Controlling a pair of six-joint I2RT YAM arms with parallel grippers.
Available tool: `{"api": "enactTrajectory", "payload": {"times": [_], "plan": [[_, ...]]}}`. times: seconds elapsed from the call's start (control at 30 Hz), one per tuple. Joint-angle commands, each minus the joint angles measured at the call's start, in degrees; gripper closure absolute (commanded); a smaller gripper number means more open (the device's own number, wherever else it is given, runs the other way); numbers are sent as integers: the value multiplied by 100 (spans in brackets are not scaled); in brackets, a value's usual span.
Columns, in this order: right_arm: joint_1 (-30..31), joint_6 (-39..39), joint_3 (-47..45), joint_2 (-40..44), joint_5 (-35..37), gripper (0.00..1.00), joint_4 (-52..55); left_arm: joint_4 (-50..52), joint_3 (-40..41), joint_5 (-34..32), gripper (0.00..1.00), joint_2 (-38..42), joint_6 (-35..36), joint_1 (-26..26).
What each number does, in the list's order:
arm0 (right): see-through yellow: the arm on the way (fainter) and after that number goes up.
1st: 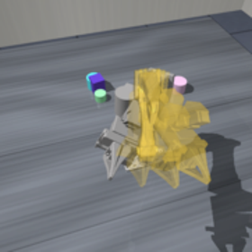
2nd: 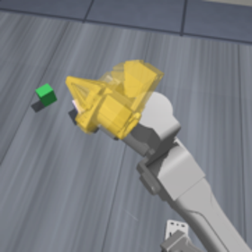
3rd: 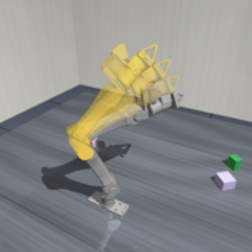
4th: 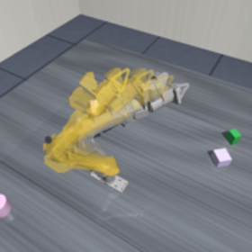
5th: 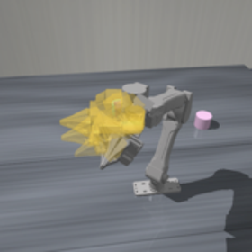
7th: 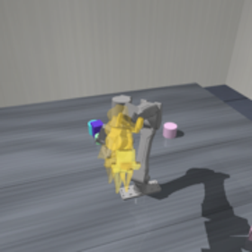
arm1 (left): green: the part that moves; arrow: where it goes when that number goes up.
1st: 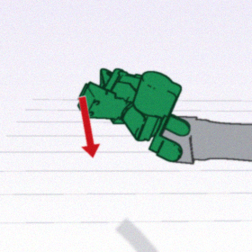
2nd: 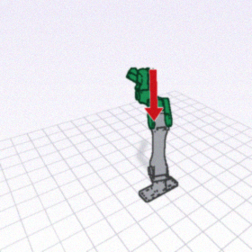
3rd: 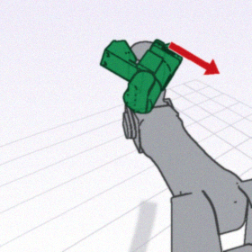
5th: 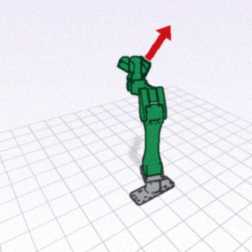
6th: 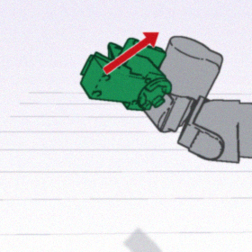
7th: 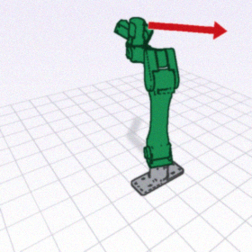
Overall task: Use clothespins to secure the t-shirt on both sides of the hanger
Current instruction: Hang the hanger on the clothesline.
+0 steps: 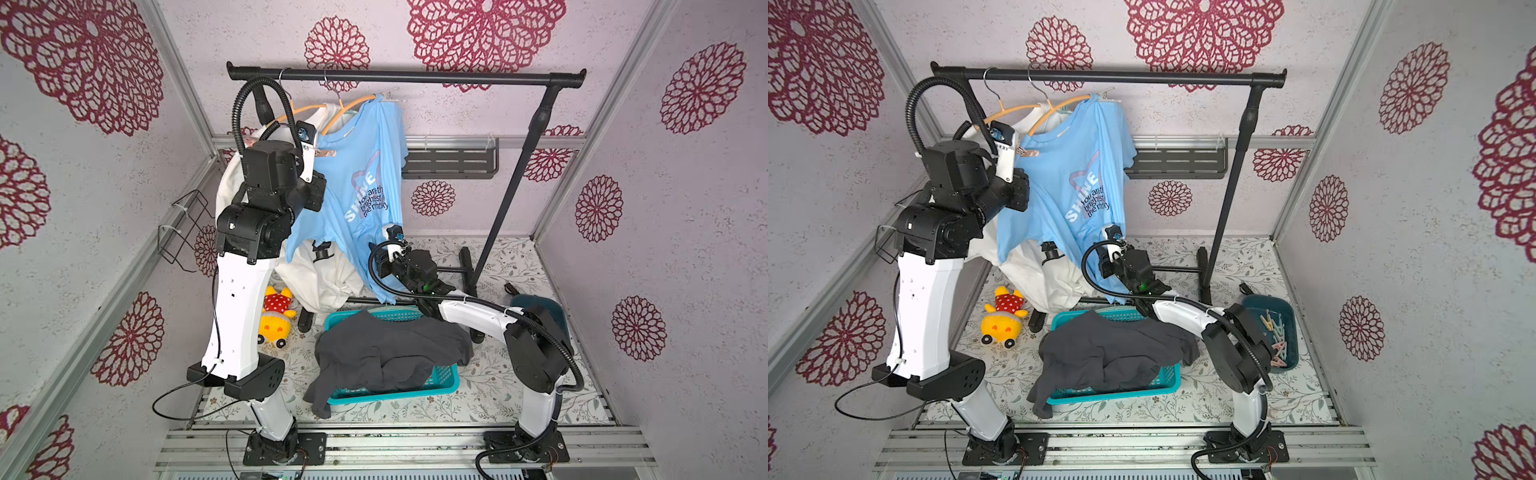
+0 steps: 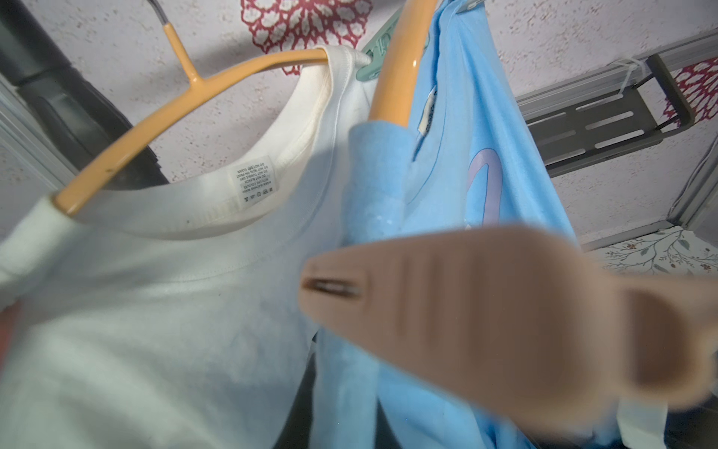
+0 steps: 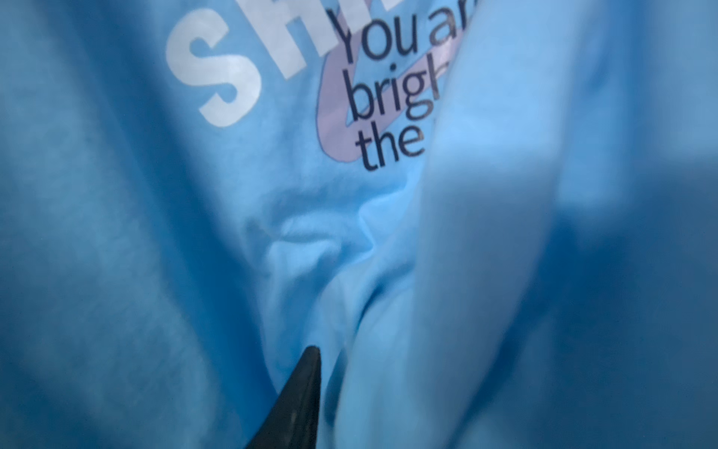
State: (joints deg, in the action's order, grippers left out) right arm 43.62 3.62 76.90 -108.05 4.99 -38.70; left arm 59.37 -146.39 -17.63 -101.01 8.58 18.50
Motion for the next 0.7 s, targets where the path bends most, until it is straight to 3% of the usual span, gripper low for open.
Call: {"api": "enactTrajectory", "payload": {"times": [0.0, 0.07, 0.17, 0.23, 0.4, 0.53, 0.67], "plan": [[-77, -103, -89, 231, 156, 49, -5, -318, 112, -597, 93, -4, -1, 78], [-170, -27, -90, 237, 158, 41, 225, -325, 208, -637, 86, 57, 43, 99], [-337, 133, -55, 216, 310, 31, 535, -361, 302, -738, 66, 138, 126, 119], [-459, 271, 61, 144, 534, 21, 793, -360, 365, -776, 46, 185, 150, 127], [-673, 377, 409, -83, 676, 15, 1316, -343, 618, -901, 15, 361, 250, 219], [-794, 477, 343, -116, 849, 15, 1264, -354, 965, -956, 5, 698, 176, 343], [-897, 495, 414, -180, 923, 17, 1305, -352, 1641, -838, 2, 1312, -121, 635]]}}
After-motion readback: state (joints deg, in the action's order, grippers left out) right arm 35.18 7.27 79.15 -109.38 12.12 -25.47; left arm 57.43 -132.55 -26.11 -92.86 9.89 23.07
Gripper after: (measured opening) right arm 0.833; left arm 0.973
